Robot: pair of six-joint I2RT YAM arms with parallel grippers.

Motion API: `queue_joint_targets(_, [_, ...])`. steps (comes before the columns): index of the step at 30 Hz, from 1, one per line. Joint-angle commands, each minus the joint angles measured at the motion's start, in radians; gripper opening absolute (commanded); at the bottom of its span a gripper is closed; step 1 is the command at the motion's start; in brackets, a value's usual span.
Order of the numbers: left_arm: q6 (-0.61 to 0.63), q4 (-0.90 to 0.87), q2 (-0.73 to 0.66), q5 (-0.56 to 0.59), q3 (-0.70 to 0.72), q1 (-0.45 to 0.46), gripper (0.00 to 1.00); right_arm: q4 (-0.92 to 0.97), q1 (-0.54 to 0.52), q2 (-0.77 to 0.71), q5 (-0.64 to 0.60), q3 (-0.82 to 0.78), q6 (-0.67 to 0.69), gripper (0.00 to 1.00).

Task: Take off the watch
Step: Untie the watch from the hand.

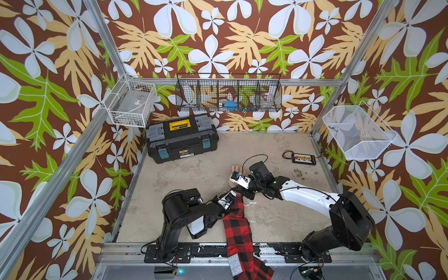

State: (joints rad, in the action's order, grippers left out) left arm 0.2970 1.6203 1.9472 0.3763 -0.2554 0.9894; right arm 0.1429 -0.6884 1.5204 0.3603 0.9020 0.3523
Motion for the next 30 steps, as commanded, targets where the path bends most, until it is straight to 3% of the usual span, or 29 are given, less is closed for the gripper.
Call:
queue_joint_targets(1, [0.020, 0.114, 0.011, 0.005, -0.019, 0.000, 0.27, -0.020, 0.000, -0.014, 0.038, 0.005, -0.001, 0.09])
queue_joint_targets(10, [0.024, 0.093, 0.024, 0.085, -0.073, 0.000, 0.22, 0.015, -0.006, -0.017, 0.136, 0.002, 0.013, 0.08])
queue_joint_targets(13, [0.019, 0.087, 0.024, 0.093, -0.077, 0.001, 0.15, 0.017, -0.011, -0.023, 0.140, -0.008, 0.013, 0.08])
queue_joint_targets(18, [0.012, 0.100, 0.028, 0.121, -0.057, 0.000, 0.00, -0.013, -0.012, -0.045, 0.048, -0.028, -0.002, 0.06])
queue_joint_targets(30, [-0.139, 0.140, 0.018, 0.114, 0.032, -0.063, 0.00, -0.116, 0.001, -0.143, -0.082, -0.131, -0.062, 0.05])
